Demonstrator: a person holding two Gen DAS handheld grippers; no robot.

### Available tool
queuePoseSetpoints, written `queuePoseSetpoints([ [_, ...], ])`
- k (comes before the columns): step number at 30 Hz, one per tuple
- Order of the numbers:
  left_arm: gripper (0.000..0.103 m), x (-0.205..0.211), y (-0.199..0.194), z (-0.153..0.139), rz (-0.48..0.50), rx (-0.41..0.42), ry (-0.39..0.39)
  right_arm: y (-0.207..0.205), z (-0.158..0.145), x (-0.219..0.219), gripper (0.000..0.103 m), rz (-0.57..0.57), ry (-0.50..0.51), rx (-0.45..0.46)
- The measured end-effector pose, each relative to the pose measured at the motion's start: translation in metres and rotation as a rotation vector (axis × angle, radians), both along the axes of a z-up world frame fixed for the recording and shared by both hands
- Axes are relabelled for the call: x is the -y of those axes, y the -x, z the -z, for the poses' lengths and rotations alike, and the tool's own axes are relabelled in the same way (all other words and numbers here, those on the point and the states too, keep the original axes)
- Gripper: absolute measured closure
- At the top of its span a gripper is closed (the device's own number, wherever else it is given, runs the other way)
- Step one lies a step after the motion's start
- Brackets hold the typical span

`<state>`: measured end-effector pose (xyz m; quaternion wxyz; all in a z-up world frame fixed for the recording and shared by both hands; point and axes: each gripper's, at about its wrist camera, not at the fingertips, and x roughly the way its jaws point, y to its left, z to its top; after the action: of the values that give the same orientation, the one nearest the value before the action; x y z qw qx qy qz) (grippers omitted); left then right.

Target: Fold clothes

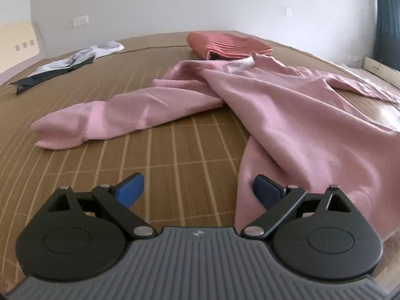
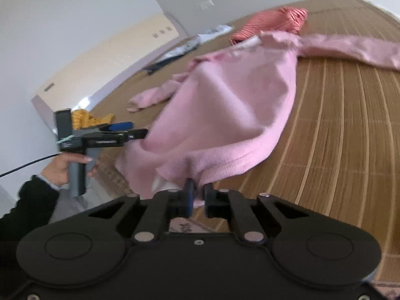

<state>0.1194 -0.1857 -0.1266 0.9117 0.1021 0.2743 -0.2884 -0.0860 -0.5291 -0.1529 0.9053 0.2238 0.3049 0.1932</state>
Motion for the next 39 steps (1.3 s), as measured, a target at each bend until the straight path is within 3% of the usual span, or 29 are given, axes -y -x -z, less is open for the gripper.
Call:
queuePoseSetpoints([
  [3,0.006,-0.004,-0.001,-0.002,-0.015,0.002,0.024,0.013,-0.01,0.014,0.097,0.009,-0.034,0.012],
  [9,0.006,-0.016,-0.002,-0.01,-0.025,-0.006,0.145,0.036,-0.012,0.014,0.095,0.016,0.132,-0.106],
  [11,0.006,-0.019,0.0,-0.012,-0.022,-0.006,0.176,0.042,-0.01,0.014,0.091,0.043,0.184,-0.145],
  [13,0.006,-0.018,0.001,-0.014,-0.01,0.002,0.186,0.048,-0.013,0.014,0.078,0.065,0.248,-0.158],
  [14,0.006,-0.017,0.003,-0.014,0.001,0.007,0.187,0.051,-0.017,0.015,0.071,0.073,0.272,-0.148],
  [19,0.006,-0.003,0.01,-0.014,0.087,0.03,0.14,0.045,-0.047,0.017,0.063,0.156,0.265,0.051],
  [22,0.006,0.008,0.016,-0.009,0.135,0.043,0.069,0.004,-0.053,0.002,0.063,0.196,0.339,0.094],
  [25,0.006,0.015,0.02,-0.003,0.163,0.044,0.004,-0.058,-0.057,-0.01,0.065,0.229,0.467,0.065],
  [27,0.006,0.016,0.02,0.0,0.17,0.037,-0.014,-0.108,-0.057,-0.003,0.071,0.24,0.514,0.039],
  [32,0.006,0.015,0.019,0.002,0.174,0.026,-0.019,-0.229,-0.058,0.033,0.083,0.28,0.489,-0.051],
  [34,0.006,0.015,0.019,0.003,0.175,0.025,-0.021,-0.271,-0.052,0.045,0.083,0.292,0.47,-0.076],
  [39,0.006,0.015,0.015,0.004,0.176,0.006,-0.024,-0.347,-0.02,0.046,0.086,0.264,0.577,-0.21],
])
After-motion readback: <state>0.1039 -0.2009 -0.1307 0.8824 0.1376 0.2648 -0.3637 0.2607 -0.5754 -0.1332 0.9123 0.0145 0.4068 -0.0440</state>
